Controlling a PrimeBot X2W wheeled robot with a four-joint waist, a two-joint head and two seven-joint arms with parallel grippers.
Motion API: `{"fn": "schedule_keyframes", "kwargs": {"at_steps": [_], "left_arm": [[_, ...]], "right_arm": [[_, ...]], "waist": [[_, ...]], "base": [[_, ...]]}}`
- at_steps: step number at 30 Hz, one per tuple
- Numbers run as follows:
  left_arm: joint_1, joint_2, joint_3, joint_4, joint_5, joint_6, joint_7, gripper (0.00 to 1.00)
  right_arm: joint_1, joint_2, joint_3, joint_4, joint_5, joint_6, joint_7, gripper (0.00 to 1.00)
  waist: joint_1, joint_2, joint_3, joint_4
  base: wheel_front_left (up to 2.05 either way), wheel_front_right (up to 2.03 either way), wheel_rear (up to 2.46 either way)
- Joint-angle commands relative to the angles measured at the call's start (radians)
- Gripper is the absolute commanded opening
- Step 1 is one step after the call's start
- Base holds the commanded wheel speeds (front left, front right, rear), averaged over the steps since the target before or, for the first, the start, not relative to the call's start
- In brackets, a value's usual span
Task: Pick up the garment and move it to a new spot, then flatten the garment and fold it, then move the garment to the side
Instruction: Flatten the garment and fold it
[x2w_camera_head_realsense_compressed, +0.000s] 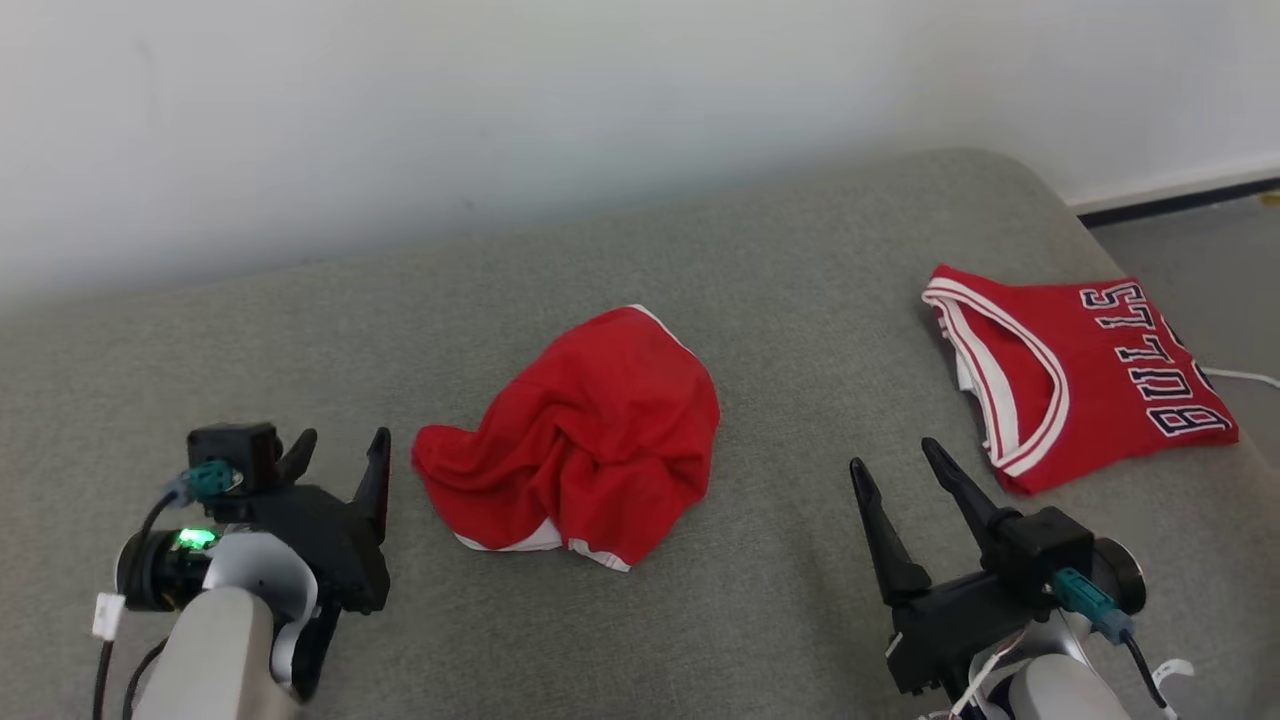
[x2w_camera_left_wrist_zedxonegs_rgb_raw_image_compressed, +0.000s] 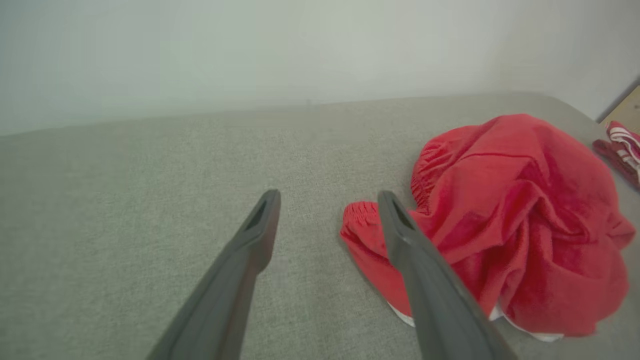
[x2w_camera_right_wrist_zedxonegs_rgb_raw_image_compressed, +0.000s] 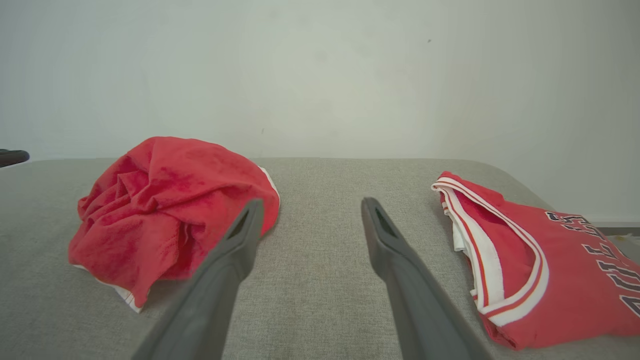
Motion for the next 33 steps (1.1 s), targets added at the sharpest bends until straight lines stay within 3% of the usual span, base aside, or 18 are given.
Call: {"fn": "schedule_keyframes", "kwargs": {"at_steps": [1, 6, 15, 16, 17, 18, 25, 33], "left_arm": [[-0.041, 0.006, -0.013, 0.040, -0.004, -0.005, 0.027, 1.00], [-0.140, 0.042, -0.056, 0.170, 0.018, -0.005, 0.111, 1.00], [-0.184, 0.047, -0.067, 0.294, 0.017, 0.040, 0.237, 1.00], [-0.184, 0.041, -0.069, 0.302, 0.013, 0.033, 0.246, 0.66], [-0.187, 0.037, -0.069, 0.299, 0.006, 0.027, 0.234, 0.18], [-0.189, 0.031, -0.071, 0.294, 0.003, 0.024, 0.226, 0.00], [-0.256, 0.006, -0.091, 0.222, 0.016, 0.026, 0.066, 0.00], [-0.389, -0.042, -0.197, 0.119, 0.065, 0.005, -0.162, 0.00]], "right_arm": [[-0.020, 0.005, 0.015, 0.005, 0.007, -0.003, -0.009, 1.00], [-0.058, 0.009, 0.051, 0.024, 0.020, -0.003, -0.026, 1.00], [-0.062, 0.007, 0.036, 0.050, 0.013, -0.003, -0.051, 1.00], [-0.061, 0.006, 0.034, 0.053, 0.013, -0.003, -0.051, 1.00], [-0.061, 0.005, 0.032, 0.056, 0.013, -0.003, -0.051, 1.00], [-0.061, 0.007, 0.031, 0.059, 0.012, -0.003, -0.053, 1.00], [-0.072, 0.014, 0.031, 0.071, 0.010, -0.003, -0.058, 1.00], [-0.076, 0.019, 0.052, 0.089, 0.019, -0.003, -0.060, 1.00]], "waist": [[-0.0002, -0.0001, 0.085, -0.088], [-0.0002, -0.0001, 0.137, -0.159], [-0.0002, -0.0001, 0.151, -0.190], [-0.0002, -0.0001, 0.149, -0.190], [-0.0002, -0.0001, 0.148, -0.189], [-0.0002, -0.0001, 0.145, -0.188], [-0.0002, -0.0001, 0.121, -0.174], [-0.0002, -0.0001, 0.083, -0.193]], "base": [[0.00, 0.00, 0.00], [0.00, 0.00, 0.00], [0.00, 0.00, 0.00], [0.00, 0.00, 0.00], [0.00, 0.00, 0.00], [0.00, 0.00, 0.00], [0.00, 0.00, 0.00], [0.00, 0.00, 0.00]]}}
